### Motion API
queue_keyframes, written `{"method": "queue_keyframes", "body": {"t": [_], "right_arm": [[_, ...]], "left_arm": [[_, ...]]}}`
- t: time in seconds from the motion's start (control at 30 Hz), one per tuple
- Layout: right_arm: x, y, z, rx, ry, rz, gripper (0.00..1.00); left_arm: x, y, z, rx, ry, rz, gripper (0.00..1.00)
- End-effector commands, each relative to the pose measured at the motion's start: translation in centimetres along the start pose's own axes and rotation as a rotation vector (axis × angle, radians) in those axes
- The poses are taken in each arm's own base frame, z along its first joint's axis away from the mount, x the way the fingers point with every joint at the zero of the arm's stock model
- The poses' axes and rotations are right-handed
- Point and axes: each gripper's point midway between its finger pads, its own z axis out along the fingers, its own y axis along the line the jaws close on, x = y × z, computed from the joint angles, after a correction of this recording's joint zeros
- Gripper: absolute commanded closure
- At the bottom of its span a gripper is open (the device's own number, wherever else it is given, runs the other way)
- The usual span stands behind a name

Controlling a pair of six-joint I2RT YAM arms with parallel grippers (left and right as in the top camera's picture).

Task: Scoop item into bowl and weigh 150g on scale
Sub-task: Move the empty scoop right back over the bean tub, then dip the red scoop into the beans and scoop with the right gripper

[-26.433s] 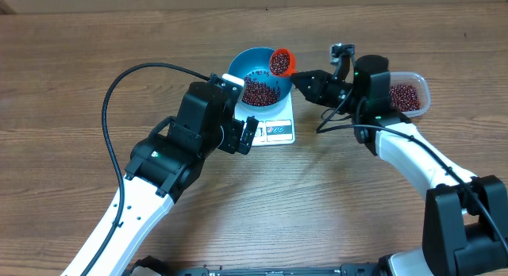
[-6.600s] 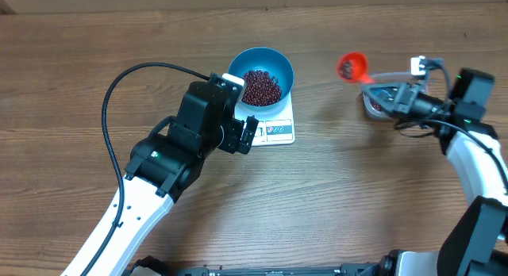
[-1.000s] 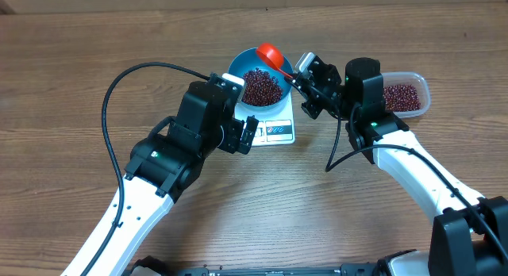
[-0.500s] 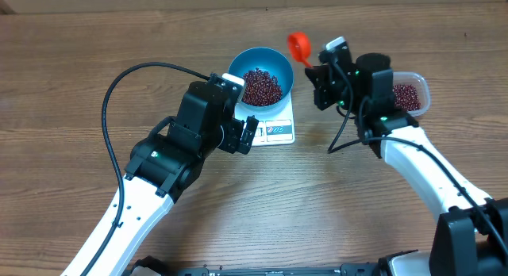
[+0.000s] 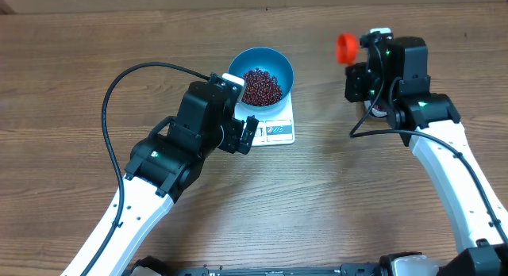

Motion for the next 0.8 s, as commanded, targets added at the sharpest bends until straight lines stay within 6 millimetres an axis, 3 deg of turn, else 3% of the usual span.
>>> {"method": "queue_keyframes", "body": {"t": [0.0,0.2,0.4,0.77], "right_arm": [[-1.1,-4.0,-1.6,0.217,-0.040,0.091,0.96],[0.4,-6.9,-2.1,0.301,0.007,0.175,0.96],[3.4,-10.9,-3.1,0.381,0.106,0.282,0.96],[6.7,-11.9,-0.4,0.396,0.230,0.302,0.96]], "left_arm": [[-0.9,0.3,-0.3,-0.010,-0.020,0.000,0.00],[-0.9,0.3,-0.3,-0.011,-0.020,0.000,0.00],[-0.9,0.3,-0.3,-0.010,-0.020,0.000,0.01],[-0.9,0.3,-0.3,-0.010,-0.020,0.000,0.00]]}}
